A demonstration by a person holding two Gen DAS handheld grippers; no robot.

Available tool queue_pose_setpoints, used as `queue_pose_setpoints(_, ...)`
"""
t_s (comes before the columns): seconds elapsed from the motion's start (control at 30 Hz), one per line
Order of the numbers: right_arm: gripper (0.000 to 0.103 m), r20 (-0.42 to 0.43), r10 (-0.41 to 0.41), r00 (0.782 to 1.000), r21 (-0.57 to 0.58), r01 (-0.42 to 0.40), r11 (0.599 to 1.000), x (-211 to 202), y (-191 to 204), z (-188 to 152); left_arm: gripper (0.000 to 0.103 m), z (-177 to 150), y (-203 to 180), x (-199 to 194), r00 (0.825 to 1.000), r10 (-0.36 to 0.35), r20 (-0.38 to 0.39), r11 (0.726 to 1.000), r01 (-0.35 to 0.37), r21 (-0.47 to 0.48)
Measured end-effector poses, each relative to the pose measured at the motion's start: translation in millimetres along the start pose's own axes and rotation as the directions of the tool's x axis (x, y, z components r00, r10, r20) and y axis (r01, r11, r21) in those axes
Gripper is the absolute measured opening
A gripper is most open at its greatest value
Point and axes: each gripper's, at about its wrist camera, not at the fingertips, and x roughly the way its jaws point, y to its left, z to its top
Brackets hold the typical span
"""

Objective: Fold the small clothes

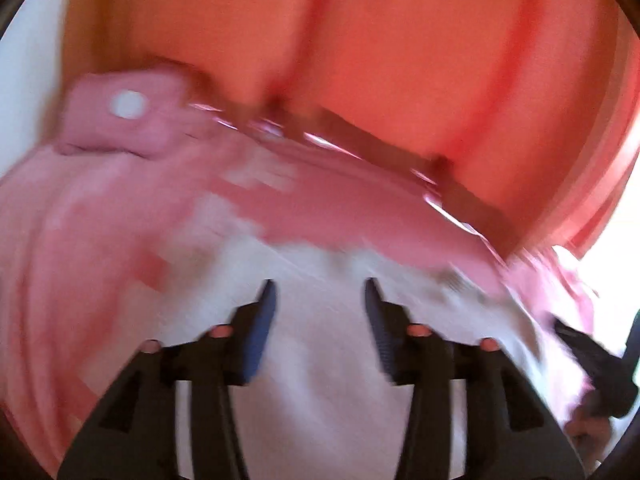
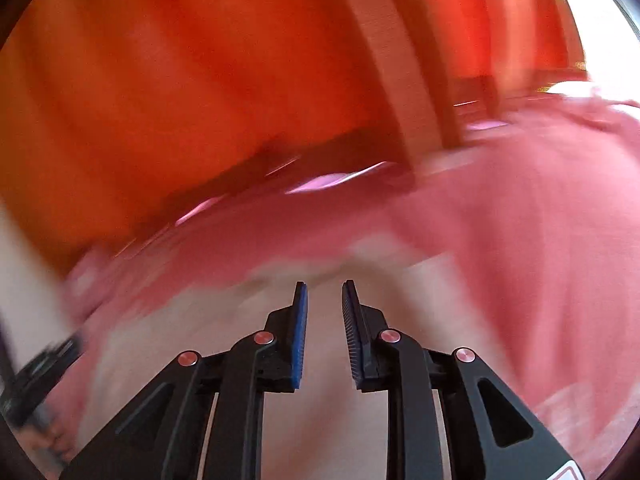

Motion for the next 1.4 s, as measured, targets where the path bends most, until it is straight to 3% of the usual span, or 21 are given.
queue_pose_setpoints(0.03, 0.020, -0.066, 0.043, 0.997, -0.056, -0.047, 0.997, 9.6, 23.3, -16.0, 0.047, -14.3, -16.1, 1.3, 0.998, -0.037, -0.047, 0.998, 0.039, 0.039)
queue_pose_setpoints(0.1, 0.014, -0.154, 0.066, 0.986, -0.137, -0.087, 0.987, 20.2, 53.7, -45.9, 0.047, -37.7, -29.0, 5.2, 0.994, -0.022, -0.107, 0.995, 0.032, 0.093)
queue_pose_setpoints(0.2, 0.008, -0.215, -0.029, 0.976, -0.215, -0.018, 0.976, 24.5, 60.4, -76.1, 0.046, -72.3, -13.8, 13.0, 0.980, 0.048, -0.191, 0.994, -0.027, 0.110)
queue_pose_setpoints(0.27, 0.005, -0.204, -0.066, 0.977, -0.124, 0.042, 0.991, 13.7, 27.7, -72.7, 0.043, -78.9, 3.7, 3.9, 0.983, 0.053, -0.177, 0.994, -0.036, 0.099)
queue_pose_setpoints(0.4, 0.000, -0.156, -0.155, 0.975, 0.145, 0.178, 0.973, -23.3, -62.0, -63.7, 0.042, -86.1, 32.2, -21.5, 0.978, 0.183, -0.101, 0.979, -0.173, 0.106)
queue_pose_setpoints(0.47, 0.000, -0.129, -0.123, 0.984, 0.247, 0.152, 0.957, -39.3, -80.6, -67.9, 0.042, -86.6, 45.0, -25.8, 0.984, 0.140, -0.112, 0.990, -0.136, 0.045)
queue_pose_setpoints(0.53, 0.002, -0.076, -0.165, 0.983, 0.185, 0.177, 0.967, -50.9, -65.5, -68.7, 0.042, -85.8, 43.8, -23.7, 0.982, 0.157, -0.109, 0.987, -0.151, 0.059)
queue_pose_setpoints(0.6, 0.011, -0.013, -0.179, 0.984, 0.102, 0.179, 0.978, -59.4, -46.3, -70.7, 0.042, -90.3, 34.0, -22.5, 0.974, 0.205, -0.093, 0.975, -0.195, 0.106)
queue_pose_setpoints(0.67, 0.011, -0.085, -0.227, 0.970, 0.059, 0.232, 0.971, -40.9, -44.2, -71.8, 0.042, -92.7, 23.8, -19.5, 0.964, 0.256, -0.072, 0.958, -0.243, 0.151)
queue_pose_setpoints(0.73, 0.009, -0.166, -0.226, 0.960, 0.093, 0.243, 0.965, -25.3, -54.1, -74.6, 0.043, -97.3, 16.7, -20.5, 0.957, 0.283, -0.061, 0.948, -0.270, 0.167)
queue_pose_setpoints(0.87, 0.009, -0.121, -0.197, 0.973, 0.152, 0.214, 0.965, -36.3, -60.2, -77.9, 0.043, -99.1, 15.0, -20.6, 0.954, 0.296, -0.050, 0.944, -0.284, 0.169)
queue_pose_setpoints(1.03, 0.009, -0.151, -0.236, 0.960, 0.104, 0.253, 0.962, -24.7, -48.4, -76.5, 0.043, -99.5, 18.5, -22.5, 0.959, 0.279, -0.049, 0.951, -0.268, 0.153)
queue_pose_setpoints(1.1, 0.009, -0.134, -0.234, 0.963, 0.110, 0.249, 0.962, -26.8, -48.4, -75.0, 0.043, -99.7, 18.4, -22.4, 0.958, 0.281, -0.049, 0.950, -0.271, 0.153)
queue_pose_setpoints(1.17, 0.010, -0.063, -0.209, 0.976, 0.163, 0.217, 0.963, -39.6, -53.2, -68.5, 0.043, -99.6, 19.0, -22.5, 0.958, 0.282, -0.048, 0.950, -0.272, 0.154)
queue_pose_setpoints(1.3, 0.020, 0.043, -0.259, 0.965, 0.266, 0.239, 0.934, -56.9, -72.8, -59.9, 0.044, -99.8, 18.8, -22.5, 0.961, 0.274, -0.047, 0.953, -0.264, 0.149)
queue_pose_setpoints(1.4, 0.025, 0.053, -0.270, 0.961, 0.323, 0.239, 0.916, -52.1, -91.9, -43.6, 0.045, -98.4, 20.5, -21.6, 0.963, 0.264, -0.048, 0.957, -0.255, 0.138)
